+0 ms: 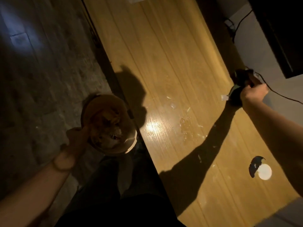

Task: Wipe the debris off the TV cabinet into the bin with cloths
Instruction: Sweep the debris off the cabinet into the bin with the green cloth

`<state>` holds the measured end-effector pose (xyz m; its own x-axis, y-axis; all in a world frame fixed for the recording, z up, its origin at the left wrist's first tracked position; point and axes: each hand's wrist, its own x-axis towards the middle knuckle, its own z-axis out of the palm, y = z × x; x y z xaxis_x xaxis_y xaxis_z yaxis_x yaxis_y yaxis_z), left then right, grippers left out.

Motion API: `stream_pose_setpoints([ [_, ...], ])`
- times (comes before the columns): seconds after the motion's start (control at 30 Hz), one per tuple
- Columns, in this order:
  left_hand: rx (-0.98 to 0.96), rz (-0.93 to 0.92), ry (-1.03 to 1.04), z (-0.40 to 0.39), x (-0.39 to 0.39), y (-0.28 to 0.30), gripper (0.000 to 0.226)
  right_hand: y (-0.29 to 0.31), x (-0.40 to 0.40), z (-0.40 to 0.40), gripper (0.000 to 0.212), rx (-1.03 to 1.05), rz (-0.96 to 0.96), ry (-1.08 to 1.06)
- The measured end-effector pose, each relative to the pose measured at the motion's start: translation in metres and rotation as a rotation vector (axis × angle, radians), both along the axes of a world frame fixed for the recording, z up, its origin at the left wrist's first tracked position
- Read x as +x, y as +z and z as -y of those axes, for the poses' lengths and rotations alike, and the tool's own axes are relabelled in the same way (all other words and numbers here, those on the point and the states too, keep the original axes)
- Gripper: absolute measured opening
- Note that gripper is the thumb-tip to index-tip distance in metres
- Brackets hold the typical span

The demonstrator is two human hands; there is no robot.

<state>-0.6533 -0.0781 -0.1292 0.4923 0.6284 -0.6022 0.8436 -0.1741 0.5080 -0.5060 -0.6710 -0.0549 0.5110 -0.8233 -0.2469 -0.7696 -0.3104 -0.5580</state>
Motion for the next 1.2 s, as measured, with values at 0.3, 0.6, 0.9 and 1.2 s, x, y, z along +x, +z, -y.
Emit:
stream_pose_setpoints([
  [0.3, -0.042, 0.005, 0.004, 0.006, -0.001, -0.002, 0.030, -0.016, -0.023, -0.038, 0.054, -0.078, -0.001, 0.309],
  [0.6, 0.043, -0.139, 0.003, -0.002, 0.002, -0.001, 0.058, -0.020, -0.059, -0.180, 0.056, -0.087, 0.107, 0.617],
  [0.9, -0.036, -0.054, 0.001, -0.008, -0.002, 0.011, 0.051, -0.012, -0.110, -0.349, 0.058, -0.023, 0.142, 0.835],
  [1.2, -0.222, -0.020, 0.058, -0.018, -0.020, 0.021, 0.031, -0.020, -0.162, -0.466, 0.052, 0.263, 0.045, 0.935],
])
